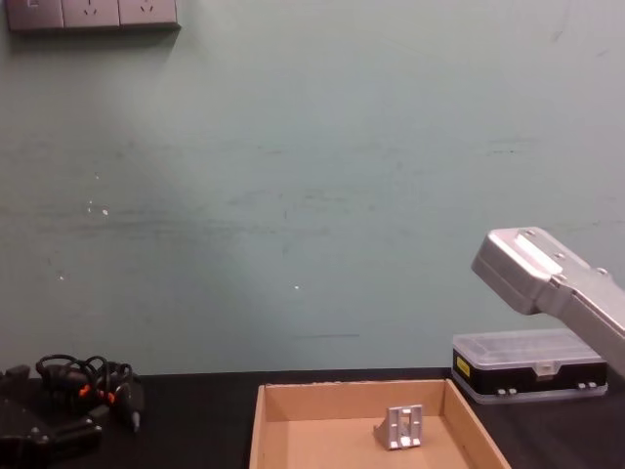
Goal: Use one hand to pick up the angle iron from the table and place it into the box.
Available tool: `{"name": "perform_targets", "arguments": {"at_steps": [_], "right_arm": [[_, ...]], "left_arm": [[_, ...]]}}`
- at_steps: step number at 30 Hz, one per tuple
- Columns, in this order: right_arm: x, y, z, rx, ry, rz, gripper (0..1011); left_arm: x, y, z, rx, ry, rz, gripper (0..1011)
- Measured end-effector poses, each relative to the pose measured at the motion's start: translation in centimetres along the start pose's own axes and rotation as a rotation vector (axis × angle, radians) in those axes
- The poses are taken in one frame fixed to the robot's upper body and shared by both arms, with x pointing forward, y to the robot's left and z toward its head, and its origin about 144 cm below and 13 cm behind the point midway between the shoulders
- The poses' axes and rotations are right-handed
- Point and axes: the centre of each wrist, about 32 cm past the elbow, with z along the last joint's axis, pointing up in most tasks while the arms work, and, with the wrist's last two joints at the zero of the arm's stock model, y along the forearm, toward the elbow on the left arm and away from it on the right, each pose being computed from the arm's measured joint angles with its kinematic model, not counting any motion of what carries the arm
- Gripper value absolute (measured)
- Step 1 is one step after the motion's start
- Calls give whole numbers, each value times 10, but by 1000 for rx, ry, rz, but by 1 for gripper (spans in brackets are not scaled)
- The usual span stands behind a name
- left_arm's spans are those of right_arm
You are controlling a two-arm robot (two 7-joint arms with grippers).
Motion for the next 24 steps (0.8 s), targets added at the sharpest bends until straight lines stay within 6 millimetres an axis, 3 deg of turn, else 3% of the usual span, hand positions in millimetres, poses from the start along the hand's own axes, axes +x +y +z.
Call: {"name": "perform_targets", "arguments": {"at_steps": [9,12,19,24], "right_arm": [[0,1,0,2,0,3,998],[0,0,0,1,0,3,955],[0,0,0,1,0,2,787],[0,0,0,1,0,1,609]], "left_arm": [[0,0,0,0,0,0,1000],[0,0,0,0,0,0,1000],[0,0,0,0,0,0,1000],[0,0,0,0,0,0,1000]]}}
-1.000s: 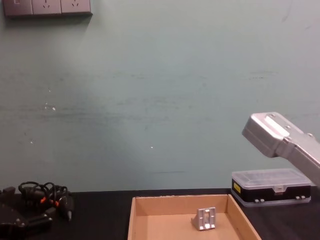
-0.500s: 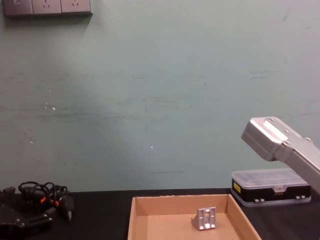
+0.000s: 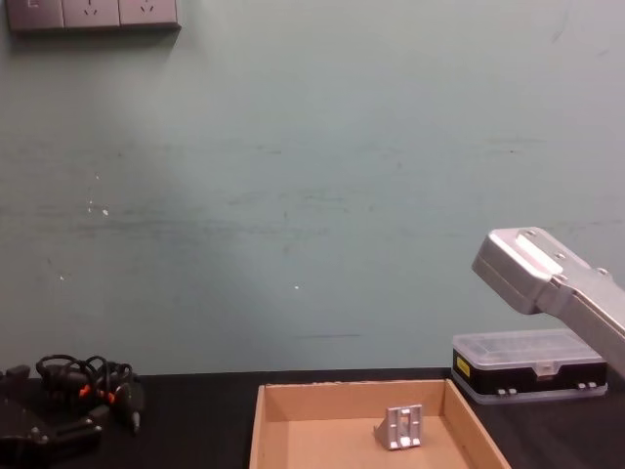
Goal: Use one hand to pick up the angle iron from the table and place it into the box.
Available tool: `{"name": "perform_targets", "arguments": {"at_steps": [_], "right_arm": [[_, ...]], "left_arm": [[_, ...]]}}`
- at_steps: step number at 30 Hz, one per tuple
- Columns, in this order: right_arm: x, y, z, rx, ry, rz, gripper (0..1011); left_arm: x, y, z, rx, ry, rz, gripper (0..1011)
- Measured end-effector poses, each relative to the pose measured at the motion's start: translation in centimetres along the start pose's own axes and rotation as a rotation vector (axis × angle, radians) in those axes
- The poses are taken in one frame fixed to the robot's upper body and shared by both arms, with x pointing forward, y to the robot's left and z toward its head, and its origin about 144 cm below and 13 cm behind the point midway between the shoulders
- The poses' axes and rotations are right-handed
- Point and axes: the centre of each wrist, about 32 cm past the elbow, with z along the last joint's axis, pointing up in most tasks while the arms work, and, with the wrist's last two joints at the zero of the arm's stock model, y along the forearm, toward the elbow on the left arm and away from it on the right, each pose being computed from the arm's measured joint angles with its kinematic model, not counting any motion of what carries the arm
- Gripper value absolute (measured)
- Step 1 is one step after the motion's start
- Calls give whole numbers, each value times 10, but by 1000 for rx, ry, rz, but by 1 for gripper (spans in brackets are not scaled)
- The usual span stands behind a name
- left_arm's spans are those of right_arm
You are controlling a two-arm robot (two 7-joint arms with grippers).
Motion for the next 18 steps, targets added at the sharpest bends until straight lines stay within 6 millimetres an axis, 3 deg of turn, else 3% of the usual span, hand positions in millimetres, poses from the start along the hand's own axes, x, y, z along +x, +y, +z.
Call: {"name": "perform_targets", "arguments": {"at_steps": [5,18], "right_arm": [[0,0,0,-1,0,-1,459],[-2,-8,3,33,-24,-6,448]], "left_arm": [[0,0,0,0,0,0,1000],[0,0,0,0,0,0,1000]]}}
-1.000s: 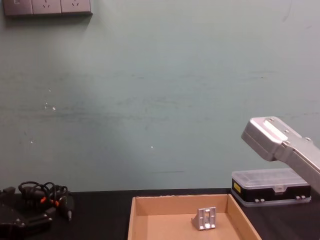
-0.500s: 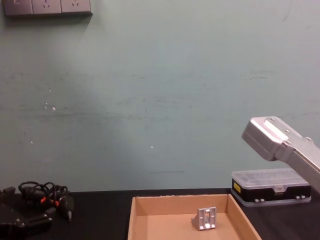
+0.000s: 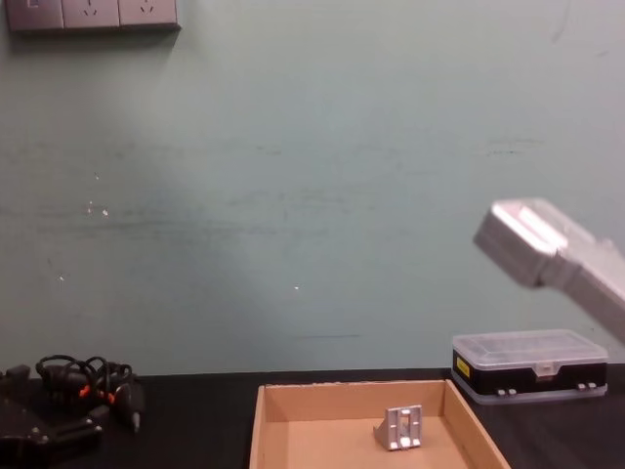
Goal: Use one hand to pick up the angle iron from the table and place it into the box.
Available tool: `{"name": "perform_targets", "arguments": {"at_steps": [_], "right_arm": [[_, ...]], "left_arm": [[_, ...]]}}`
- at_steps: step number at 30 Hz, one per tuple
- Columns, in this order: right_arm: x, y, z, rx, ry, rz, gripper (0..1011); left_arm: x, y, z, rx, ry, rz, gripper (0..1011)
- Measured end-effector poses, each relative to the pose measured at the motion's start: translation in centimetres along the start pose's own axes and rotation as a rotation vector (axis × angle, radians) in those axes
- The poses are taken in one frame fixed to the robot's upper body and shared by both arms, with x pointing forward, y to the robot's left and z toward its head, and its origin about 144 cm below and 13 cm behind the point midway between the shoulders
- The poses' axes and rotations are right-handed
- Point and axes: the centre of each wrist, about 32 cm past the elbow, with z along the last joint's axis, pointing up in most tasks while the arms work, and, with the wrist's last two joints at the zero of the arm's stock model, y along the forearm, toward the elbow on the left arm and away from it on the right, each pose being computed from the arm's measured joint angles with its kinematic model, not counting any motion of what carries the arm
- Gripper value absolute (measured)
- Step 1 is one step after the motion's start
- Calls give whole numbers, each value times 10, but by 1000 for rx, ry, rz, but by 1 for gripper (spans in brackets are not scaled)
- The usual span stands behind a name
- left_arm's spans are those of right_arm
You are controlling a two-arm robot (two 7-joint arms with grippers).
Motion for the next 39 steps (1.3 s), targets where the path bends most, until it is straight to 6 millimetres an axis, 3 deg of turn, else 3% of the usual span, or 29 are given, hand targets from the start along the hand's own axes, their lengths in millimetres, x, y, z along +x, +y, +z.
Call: {"name": "perform_targets", "arguments": {"at_steps": [7,12,23,39], "right_arm": [[5,-14,21,78,-39,6,448],[15,-14,36,107,-53,0,448],[46,20,64,129,-33,16,448],[56,76,75,105,-20,39,448]], "left_arm": [[0,0,0,0,0,0,1000],[0,0,0,0,0,0,1000],[0,0,0,0,0,0,1000],[0,0,0,0,0,0,1000]]}}
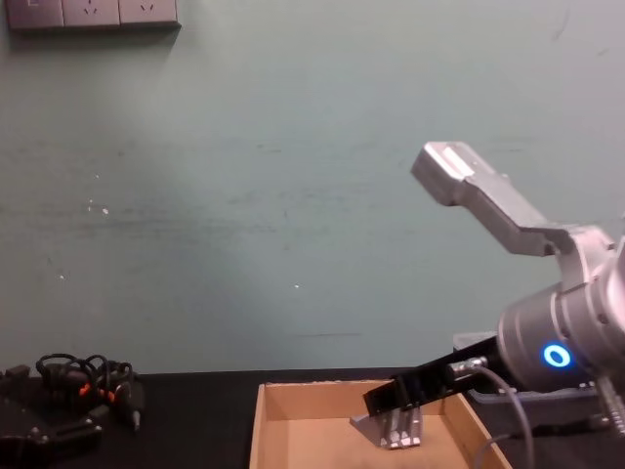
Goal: Use one hand to pick up the angle iron from the table and place it into the box.
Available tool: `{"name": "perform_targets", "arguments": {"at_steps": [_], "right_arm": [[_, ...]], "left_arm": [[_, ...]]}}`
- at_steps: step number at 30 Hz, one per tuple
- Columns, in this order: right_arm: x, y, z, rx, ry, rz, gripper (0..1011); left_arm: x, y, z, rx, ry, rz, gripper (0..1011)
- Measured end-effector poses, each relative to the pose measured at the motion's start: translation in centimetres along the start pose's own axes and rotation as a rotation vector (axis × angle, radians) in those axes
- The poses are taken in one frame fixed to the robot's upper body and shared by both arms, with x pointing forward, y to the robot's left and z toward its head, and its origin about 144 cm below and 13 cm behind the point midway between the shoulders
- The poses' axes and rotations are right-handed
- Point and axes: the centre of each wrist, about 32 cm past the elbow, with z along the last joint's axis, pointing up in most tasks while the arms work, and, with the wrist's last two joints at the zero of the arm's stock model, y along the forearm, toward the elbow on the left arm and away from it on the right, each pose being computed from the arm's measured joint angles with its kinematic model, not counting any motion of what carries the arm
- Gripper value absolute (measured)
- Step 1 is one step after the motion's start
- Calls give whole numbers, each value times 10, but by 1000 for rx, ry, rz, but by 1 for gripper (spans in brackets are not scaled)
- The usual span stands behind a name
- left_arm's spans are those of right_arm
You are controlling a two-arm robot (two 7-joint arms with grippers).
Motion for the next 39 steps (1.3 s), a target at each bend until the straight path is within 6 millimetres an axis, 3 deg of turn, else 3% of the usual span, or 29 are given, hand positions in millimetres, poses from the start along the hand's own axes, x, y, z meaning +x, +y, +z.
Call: {"name": "perform_targets", "arguments": {"at_steps": [16,39], "right_arm": [[1,31,-1,-21,-18,4,448],[1,30,-1,-20,-17,0,448]], "left_arm": [[0,0,0,0,0,0,1000],[0,0,0,0,0,0,1000]]}}
